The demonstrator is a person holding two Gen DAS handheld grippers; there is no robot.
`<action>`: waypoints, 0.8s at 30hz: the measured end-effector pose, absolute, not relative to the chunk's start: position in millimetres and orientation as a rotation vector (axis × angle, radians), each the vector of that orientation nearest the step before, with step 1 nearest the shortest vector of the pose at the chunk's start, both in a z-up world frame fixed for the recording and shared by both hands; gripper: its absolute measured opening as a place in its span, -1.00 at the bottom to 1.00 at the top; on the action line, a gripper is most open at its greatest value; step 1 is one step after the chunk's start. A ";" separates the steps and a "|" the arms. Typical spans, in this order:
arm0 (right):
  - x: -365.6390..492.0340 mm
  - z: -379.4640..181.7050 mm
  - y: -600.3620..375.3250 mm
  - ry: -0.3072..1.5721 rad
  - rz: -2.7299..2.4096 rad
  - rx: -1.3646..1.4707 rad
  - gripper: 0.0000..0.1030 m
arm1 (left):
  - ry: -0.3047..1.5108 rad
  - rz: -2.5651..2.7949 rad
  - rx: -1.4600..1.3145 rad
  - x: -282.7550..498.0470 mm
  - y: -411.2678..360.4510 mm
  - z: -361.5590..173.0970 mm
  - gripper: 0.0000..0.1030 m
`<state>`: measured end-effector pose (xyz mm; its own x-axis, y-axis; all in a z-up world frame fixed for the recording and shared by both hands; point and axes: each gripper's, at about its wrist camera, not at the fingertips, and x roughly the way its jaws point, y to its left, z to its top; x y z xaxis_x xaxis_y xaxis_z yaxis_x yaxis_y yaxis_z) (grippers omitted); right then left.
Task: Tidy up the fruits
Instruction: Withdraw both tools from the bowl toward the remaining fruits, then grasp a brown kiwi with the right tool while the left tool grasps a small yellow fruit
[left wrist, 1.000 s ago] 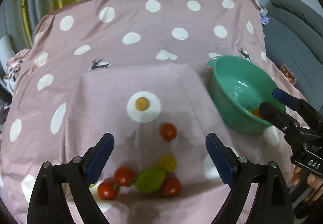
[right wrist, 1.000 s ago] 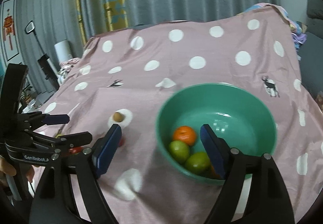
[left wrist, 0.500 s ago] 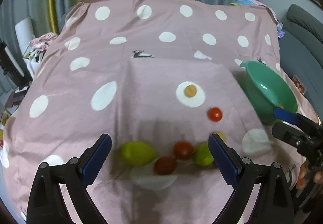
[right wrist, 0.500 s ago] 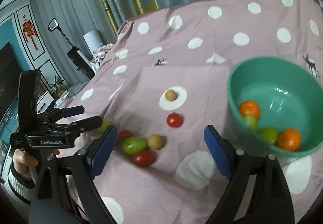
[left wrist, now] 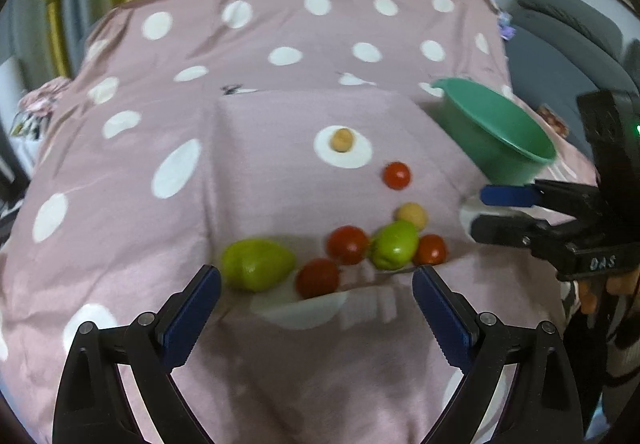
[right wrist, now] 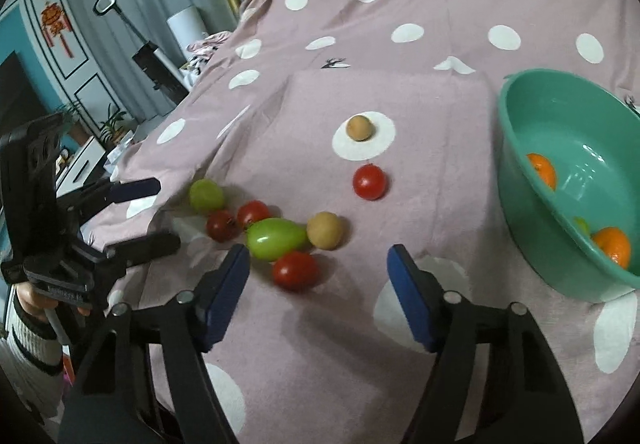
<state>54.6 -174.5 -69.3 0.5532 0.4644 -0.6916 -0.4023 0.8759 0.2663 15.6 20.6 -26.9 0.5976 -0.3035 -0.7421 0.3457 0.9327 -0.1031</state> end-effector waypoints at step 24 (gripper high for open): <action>82.6 -82.8 -165.8 0.904 0.538 0.037 0.02 | 0.942 -0.343 0.191 54.7 34.4 -39.0 0.44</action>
<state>82.6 -165.8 -82.8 0.4962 0.4589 -0.7370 -0.4285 0.8677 0.2518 54.7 34.4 -39.0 0.5399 -0.2040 -0.8167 0.3691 0.9293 0.0119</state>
